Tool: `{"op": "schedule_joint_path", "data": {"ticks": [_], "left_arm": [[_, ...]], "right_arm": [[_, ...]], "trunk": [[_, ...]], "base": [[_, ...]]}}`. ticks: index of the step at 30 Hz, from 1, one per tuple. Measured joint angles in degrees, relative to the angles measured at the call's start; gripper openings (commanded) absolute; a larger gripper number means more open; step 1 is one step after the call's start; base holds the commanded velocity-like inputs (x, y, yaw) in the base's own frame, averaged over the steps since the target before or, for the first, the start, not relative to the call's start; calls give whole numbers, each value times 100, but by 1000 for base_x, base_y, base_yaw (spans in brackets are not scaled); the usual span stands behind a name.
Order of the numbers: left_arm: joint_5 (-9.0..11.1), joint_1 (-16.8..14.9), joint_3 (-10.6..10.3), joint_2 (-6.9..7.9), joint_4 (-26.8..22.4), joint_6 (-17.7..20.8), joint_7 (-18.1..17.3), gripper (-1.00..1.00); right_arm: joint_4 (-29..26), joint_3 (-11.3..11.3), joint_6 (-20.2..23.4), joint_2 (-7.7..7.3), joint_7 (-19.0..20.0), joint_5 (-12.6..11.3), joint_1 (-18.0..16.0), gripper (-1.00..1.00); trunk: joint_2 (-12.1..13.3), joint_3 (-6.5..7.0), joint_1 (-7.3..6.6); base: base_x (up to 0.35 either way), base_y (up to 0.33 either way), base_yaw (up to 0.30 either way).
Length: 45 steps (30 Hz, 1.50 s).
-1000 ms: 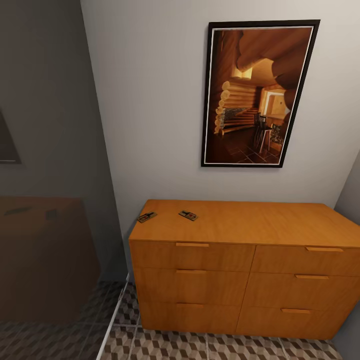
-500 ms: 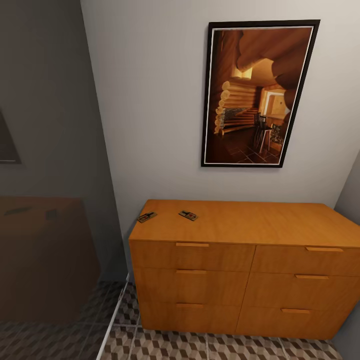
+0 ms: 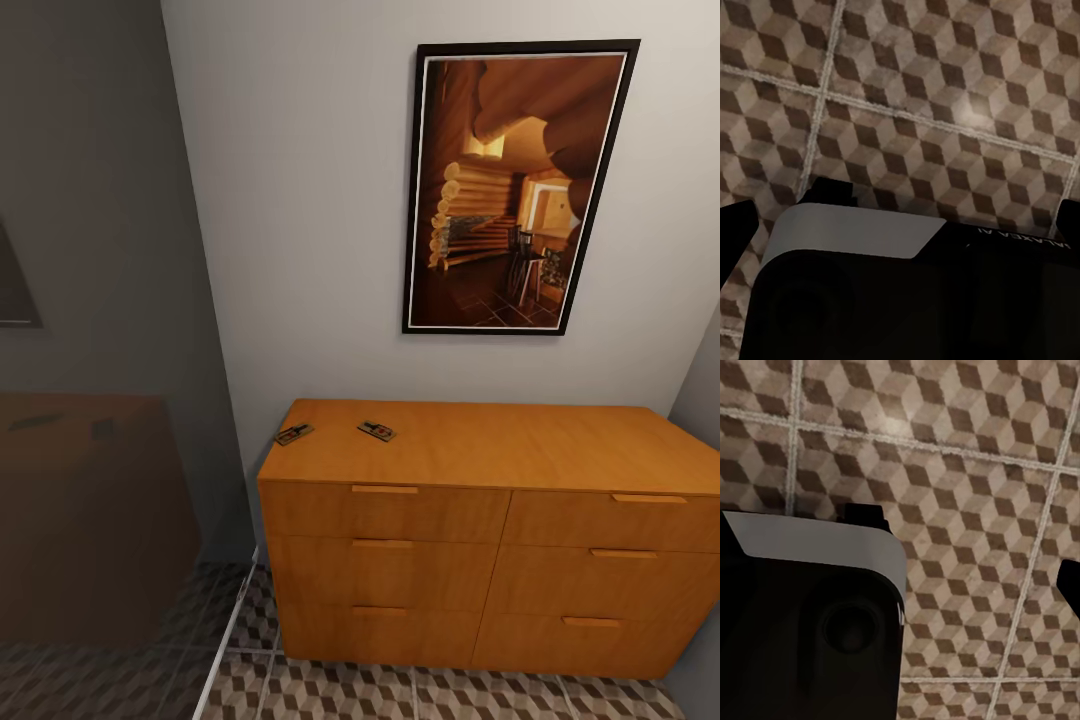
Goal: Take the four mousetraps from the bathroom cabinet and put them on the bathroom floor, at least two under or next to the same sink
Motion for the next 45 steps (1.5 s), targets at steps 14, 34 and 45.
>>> {"op": "schedule_joint_path", "data": {"ticks": [14, 34, 45], "left_arm": [[0, 0, 0, 0, 0, 0, 6, 100], [-46, -2, -33, 58, -91, 6, 38, 100], [-49, -12, -33, 561, -789, 82, 12, 100]], "right_arm": [[0, 0, -6, 7, 0, 1, 0, 100], [-61, -6, -29, 13, -9, 17, -7, 100], [-1102, -2, 278, -2, 46, 33, -13, 100]], "trunk": [[0, 0, 0], [0, 0, 0], [0, 1, 0]], "base": [[0, 0, 0], [0, 0, 0], [0, 0, 0]]}}
